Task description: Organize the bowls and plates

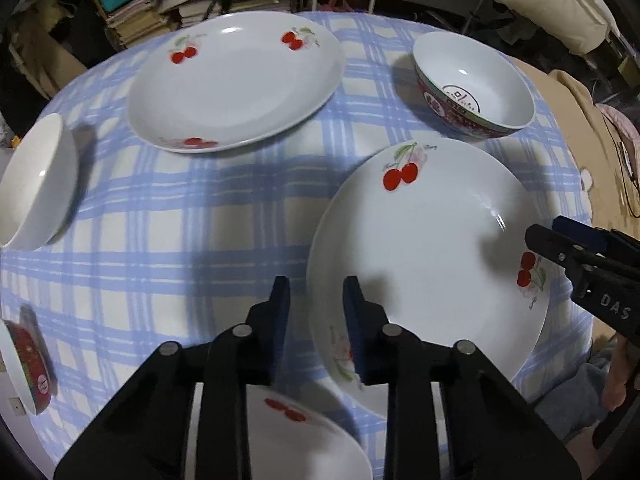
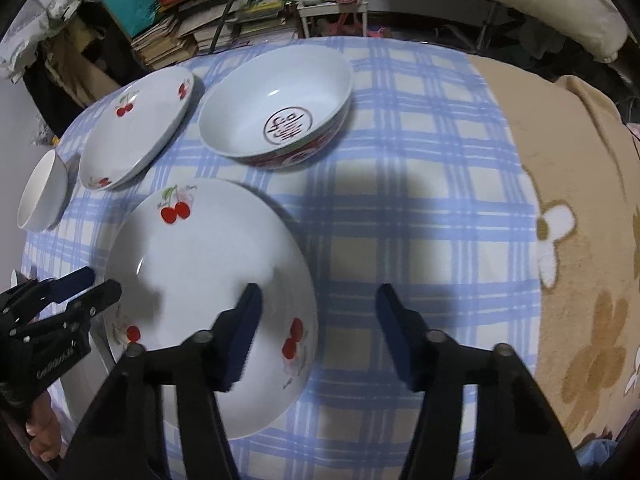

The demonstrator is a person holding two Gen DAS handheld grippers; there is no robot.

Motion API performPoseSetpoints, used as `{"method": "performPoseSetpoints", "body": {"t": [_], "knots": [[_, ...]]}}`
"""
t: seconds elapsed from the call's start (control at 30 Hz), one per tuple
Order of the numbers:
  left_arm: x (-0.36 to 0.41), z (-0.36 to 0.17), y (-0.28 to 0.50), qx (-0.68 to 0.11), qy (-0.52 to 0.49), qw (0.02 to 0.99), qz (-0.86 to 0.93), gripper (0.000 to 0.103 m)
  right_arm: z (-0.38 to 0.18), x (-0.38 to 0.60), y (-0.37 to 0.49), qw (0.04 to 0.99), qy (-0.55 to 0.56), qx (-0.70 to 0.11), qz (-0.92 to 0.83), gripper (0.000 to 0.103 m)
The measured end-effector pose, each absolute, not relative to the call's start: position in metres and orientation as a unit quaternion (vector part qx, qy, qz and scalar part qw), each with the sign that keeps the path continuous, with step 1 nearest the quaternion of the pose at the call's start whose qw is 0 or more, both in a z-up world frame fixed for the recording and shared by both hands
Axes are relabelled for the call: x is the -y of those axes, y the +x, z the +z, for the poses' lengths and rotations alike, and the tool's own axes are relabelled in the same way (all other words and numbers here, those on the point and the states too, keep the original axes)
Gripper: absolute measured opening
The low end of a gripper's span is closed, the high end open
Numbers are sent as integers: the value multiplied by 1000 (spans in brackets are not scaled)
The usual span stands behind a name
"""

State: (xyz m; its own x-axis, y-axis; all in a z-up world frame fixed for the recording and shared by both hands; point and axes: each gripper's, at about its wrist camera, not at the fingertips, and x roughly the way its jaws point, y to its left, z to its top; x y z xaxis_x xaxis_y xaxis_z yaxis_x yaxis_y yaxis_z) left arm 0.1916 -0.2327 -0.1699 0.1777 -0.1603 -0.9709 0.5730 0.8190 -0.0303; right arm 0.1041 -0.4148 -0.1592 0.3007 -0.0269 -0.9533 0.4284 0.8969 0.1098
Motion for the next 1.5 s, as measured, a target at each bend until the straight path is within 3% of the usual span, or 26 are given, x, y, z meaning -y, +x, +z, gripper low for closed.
{"method": "performPoseSetpoints", "body": {"t": [0.17, 0.27, 0.8, 1.5], "knots": [[237, -182, 197, -605, 165, 740, -244, 21, -170, 417, 106, 774, 179, -592, -139, 27], [237, -186, 199, -609, 153, 737, -250, 20, -172, 419, 104, 769, 207, -592, -123, 19], [235, -187, 187, -611, 181, 725, -261, 20, -177, 422, 101, 754, 258, -593, -118, 13], [220, -140, 182, -605, 175, 727, -274, 20, -138, 427, 76, 796, 307, -515, -87, 13]]}}
